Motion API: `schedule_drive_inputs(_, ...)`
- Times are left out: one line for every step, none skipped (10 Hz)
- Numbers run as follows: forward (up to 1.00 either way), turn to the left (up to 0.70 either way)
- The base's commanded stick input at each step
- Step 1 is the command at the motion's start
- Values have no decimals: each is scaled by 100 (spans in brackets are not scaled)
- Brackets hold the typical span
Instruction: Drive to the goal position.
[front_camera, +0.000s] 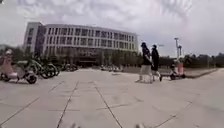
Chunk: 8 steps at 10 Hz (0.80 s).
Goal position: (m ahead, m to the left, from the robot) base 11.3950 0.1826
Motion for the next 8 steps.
schedule_drive_inputs(70, 14)
schedule_drive_inputs(70, 14)
schedule_drive_inputs(70, 14)
schedule_drive_inputs(70, 14)
schedule_drive_inputs(70, 14)
schedule_drive_inputs(70, 14)
schedule_drive_inputs(70, 14)
schedule_drive_inputs(70, 14)
